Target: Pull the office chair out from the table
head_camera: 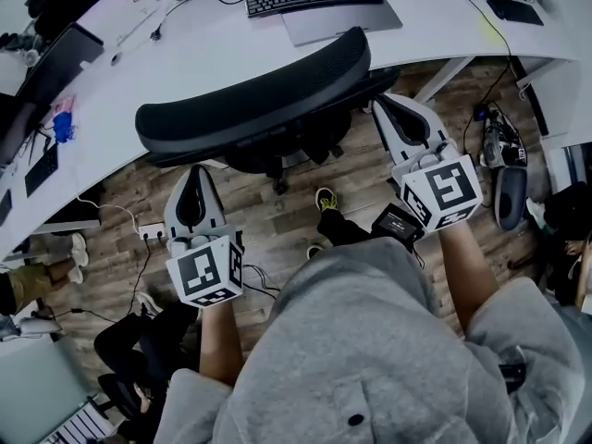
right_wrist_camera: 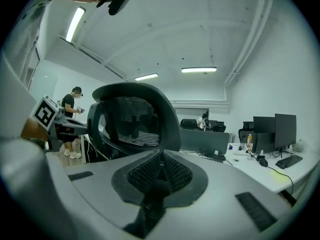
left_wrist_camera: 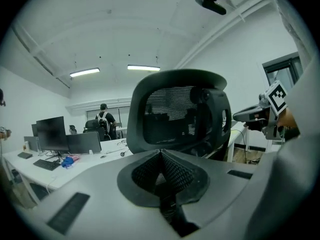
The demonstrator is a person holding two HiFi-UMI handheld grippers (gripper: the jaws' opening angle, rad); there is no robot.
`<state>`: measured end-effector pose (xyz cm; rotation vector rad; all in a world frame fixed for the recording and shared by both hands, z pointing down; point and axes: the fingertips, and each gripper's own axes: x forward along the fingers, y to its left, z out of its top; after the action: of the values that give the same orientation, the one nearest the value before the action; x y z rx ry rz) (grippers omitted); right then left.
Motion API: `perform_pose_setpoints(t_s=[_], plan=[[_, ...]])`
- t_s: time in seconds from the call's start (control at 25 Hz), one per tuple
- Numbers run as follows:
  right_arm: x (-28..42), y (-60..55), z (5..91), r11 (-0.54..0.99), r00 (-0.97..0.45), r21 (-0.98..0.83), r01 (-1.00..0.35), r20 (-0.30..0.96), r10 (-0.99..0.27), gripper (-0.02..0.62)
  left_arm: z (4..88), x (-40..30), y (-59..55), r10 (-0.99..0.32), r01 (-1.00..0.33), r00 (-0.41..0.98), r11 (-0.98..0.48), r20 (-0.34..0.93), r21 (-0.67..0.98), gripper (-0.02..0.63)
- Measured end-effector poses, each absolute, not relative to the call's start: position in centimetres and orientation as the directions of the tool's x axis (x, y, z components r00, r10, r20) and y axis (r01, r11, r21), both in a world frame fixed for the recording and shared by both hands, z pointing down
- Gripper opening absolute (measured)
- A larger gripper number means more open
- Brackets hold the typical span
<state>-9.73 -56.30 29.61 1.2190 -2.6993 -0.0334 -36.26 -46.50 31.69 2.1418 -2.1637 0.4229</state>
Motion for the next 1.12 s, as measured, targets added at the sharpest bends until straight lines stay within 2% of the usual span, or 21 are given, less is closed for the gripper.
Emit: perform_pose_setpoints(t_s=[0.2,0.24,0.28,0.32,0.36,0.56,0.64,0.72,0.84,1.0,1.12], plan=[[-9.2,-59.3,30.6,0.724,-0.678,0.208,-0.658,0.256,-0.689,0.035,32.8,-38.2,-48.3,-0.943,-0.968,-0.033,-0.053,0.332,-0.244,0.014],[-9.1,-59.6,30.8,0.741,-0.686,0.231,-0.63,0.282,-0.671,0.045,33.1,-38.5,-48.3,-0.93,-0.96,-0.032,-0.074,0.367,-0.271,0.014],[-9.1,-59.9,31.1,0.76,-0.694,0.251,-0.599,0.311,-0.65,0.099,33.6,-38.8,-48.3,-0.912,-0.948,-0.03,-0.103,0.409,-0.3,0.02],[-9.1,-60.0,31.4,0.778,-0.698,0.272,-0.567,0.342,-0.629,0.165,34.1,-39.1,-48.2,-0.89,-0.934,-0.03,-0.138,0.454,-0.331,0.09],[-9.2,-60.2,31.7,0.791,-0.698,0.3,-0.533,0.372,-0.612,0.187,34.5,-39.3,-48.1,-0.869,-0.915,-0.034,-0.172,0.493,-0.366,0.168],[-9.8,-60.1,32.1,0.815,-0.679,0.472,-0.335,0.479,-0.557,0.209,35.3,-40.6,-48.1,-0.808,-0.744,-0.132,-0.302,0.575,-0.596,0.293],[-9.3,-60.1,33.1,0.823,-0.634,0.519,-0.23,0.562,-0.531,0.214,35.3,-41.2,-48.4,-0.792,-0.692,-0.171,-0.327,0.586,-0.643,0.318],[-8.9,-60.1,34.8,0.828,-0.577,0.55,-0.109,0.644,-0.503,0.221,35.9,-41.7,-49.0,-0.771,-0.674,-0.185,-0.352,0.609,-0.65,0.327],[-9.4,-60.9,36.7,0.804,-0.505,0.594,0.019,0.7,-0.505,0.225,36.9,-42.5,-50.4,-0.749,-0.658,-0.198,-0.377,0.633,-0.652,0.328],[-11.0,-62.7,39.4,0.746,-0.422,0.651,0.139,0.721,-0.55,0.224,38.3,-43.7,-52.3,-0.753,-0.643,-0.213,-0.371,0.622,-0.67,0.327],[-12.2,-63.7,41.0,0.715,-0.386,0.678,0.172,0.714,-0.584,0.222,39.1,-44.7,-53.2,-0.772,-0.544,-0.27,-0.371,0.575,-0.753,0.327]])
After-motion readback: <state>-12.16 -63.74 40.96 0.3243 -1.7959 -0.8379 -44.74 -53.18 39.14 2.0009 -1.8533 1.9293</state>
